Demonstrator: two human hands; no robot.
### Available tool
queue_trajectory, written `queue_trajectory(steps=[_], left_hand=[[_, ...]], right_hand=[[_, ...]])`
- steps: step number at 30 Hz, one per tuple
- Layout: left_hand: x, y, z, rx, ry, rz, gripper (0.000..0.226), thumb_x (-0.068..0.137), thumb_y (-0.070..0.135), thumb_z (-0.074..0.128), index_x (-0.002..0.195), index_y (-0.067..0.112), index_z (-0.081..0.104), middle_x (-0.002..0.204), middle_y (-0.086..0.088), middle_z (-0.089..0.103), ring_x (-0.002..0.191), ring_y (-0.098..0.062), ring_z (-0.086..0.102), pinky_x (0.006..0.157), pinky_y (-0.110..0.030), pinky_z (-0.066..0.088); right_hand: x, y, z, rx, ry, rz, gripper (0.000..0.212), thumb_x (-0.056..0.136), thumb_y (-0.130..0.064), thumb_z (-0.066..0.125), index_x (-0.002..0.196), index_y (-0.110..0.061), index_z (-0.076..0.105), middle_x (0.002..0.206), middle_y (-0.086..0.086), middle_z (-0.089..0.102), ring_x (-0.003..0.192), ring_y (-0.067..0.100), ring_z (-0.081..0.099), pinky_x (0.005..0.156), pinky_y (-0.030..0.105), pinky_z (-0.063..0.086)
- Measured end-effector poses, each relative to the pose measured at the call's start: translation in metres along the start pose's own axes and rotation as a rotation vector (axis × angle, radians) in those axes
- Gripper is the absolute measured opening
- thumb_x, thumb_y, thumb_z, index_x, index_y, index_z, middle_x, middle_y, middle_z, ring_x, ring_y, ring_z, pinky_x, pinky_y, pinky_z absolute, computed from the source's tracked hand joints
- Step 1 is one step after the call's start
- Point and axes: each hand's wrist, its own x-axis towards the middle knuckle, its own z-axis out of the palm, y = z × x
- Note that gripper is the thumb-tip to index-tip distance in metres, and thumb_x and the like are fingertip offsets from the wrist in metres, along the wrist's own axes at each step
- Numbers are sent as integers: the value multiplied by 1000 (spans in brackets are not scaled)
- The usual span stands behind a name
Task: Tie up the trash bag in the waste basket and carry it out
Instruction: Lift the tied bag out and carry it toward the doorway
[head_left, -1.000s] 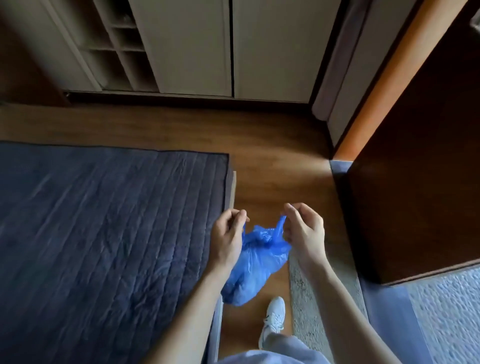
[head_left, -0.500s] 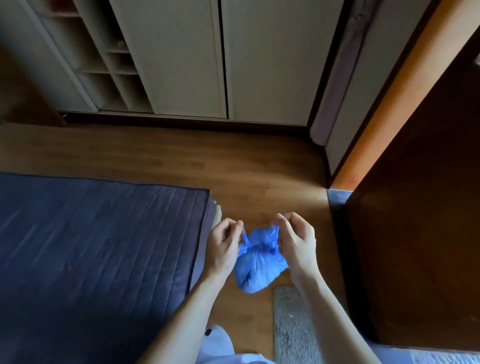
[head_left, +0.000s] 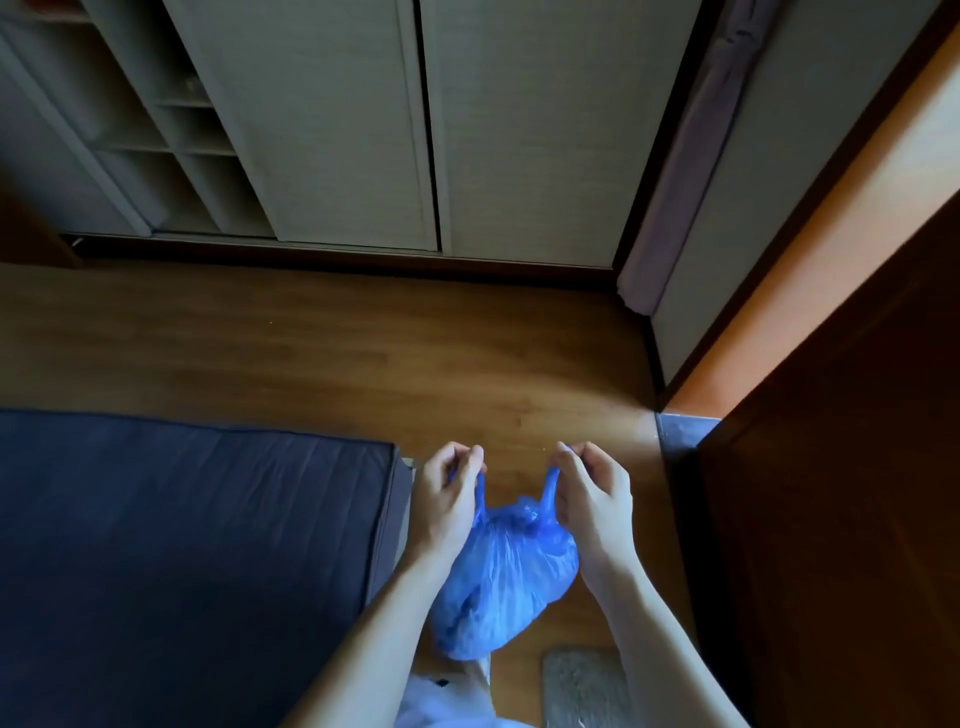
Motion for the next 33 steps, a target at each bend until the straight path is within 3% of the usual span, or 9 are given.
queue_trajectory(steps=[4,6,9,13,16,18,27,30,33], left_hand=[[89,10,10,22,-3,-16,30,88,30,57,60,22,54,46,12,45,46,-8,39,51,-31,29],[131,18,15,41,-11,-5,30,91,28,57,62,20,55,49,13,48,49,-6,41,53,-31,31],[187,30,19,31,14,17,27,81,42,56,59,26,57,51,13,50,53,-7,42,58,-32,33],[242,42,25,-14,17,13,29,75,48,56,58,24,56,47,12,43,49,-10,36,53,-30,28],[278,50,32,-34,39,3,28,79,42,57,59,23,56,46,12,43,49,-10,36,52,-30,27],[303,54,36,-46,59,-7,28,83,37,56,59,23,56,47,13,42,50,-10,36,52,-31,28],[426,70,77,-31,222,-113,26,81,39,59,57,27,61,46,12,46,49,-12,41,50,-32,29],[477,83,97,-37,303,-262,29,89,32,62,61,25,64,60,5,52,44,-10,48,40,-24,37],[525,97,112,-114,394,-339,26,94,26,58,69,19,58,71,-5,56,43,-5,49,33,-13,34]], right_hand=[[78,-14,40,-5,-15,12,33,88,-27,61,70,0,51,53,-2,37,51,16,31,50,28,26],[117,-24,57,-1,1,16,31,89,-27,61,69,-3,54,51,-4,39,50,15,32,50,28,27],[164,-35,76,-2,25,20,31,86,-29,61,68,-5,55,52,-1,37,51,17,31,50,27,26],[216,-48,90,18,27,36,29,92,-22,60,65,-13,58,49,-1,38,46,13,31,46,25,26],[258,-59,102,17,29,14,37,85,-32,62,70,0,53,50,-2,36,49,16,30,48,27,26],[287,-67,109,8,17,-5,44,82,-37,62,72,4,49,52,1,35,53,17,29,50,30,25],[436,-92,138,-20,-148,-20,36,82,-36,59,71,-2,54,54,0,36,51,17,31,48,30,27],[498,-111,148,-20,-191,-7,42,81,-37,60,76,4,53,54,-2,36,51,17,30,48,28,26],[555,-130,163,-51,-232,-48,40,83,-34,59,78,5,55,54,1,39,52,18,33,48,29,27]])
